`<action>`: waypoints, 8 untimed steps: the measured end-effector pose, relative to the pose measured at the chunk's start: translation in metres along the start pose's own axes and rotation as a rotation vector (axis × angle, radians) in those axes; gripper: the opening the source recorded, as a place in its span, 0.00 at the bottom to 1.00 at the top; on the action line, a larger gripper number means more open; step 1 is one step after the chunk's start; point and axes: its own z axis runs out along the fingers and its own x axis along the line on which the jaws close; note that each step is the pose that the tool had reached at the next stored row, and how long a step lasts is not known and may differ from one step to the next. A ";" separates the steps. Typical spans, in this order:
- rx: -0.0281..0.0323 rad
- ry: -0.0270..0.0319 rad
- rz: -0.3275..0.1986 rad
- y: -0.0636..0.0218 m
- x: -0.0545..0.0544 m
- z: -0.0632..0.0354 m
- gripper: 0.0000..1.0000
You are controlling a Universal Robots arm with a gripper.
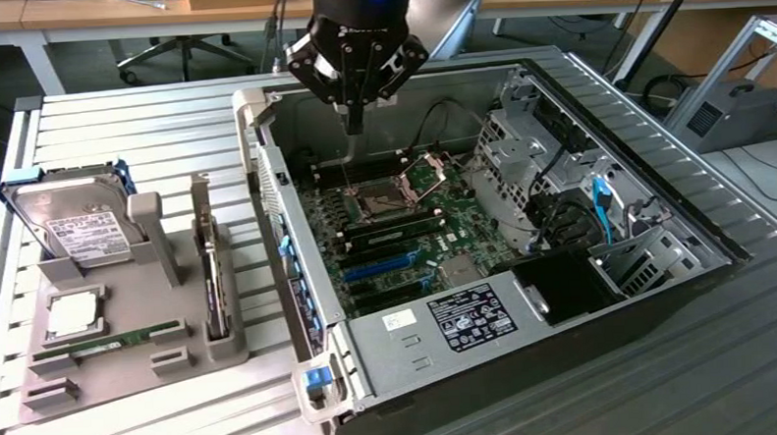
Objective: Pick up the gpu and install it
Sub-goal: 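Reach for the gpu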
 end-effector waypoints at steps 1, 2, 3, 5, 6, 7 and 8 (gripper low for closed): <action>0.0000 0.0000 0.000 -0.0002 0.002 0.0000 0.11; -0.0001 0.0000 0.000 -0.0003 0.004 -0.0001 0.11; 0.0000 0.0000 0.000 -0.0004 0.006 -0.0002 0.11; 0.0000 0.0000 0.000 -0.0008 0.011 -0.0003 0.11; 0.0000 0.0000 0.000 -0.0009 0.012 -0.0003 0.11; 0.0000 0.0000 0.000 -0.0011 0.014 -0.0003 0.11; 0.0000 0.0000 0.000 -0.0012 0.015 -0.0004 0.11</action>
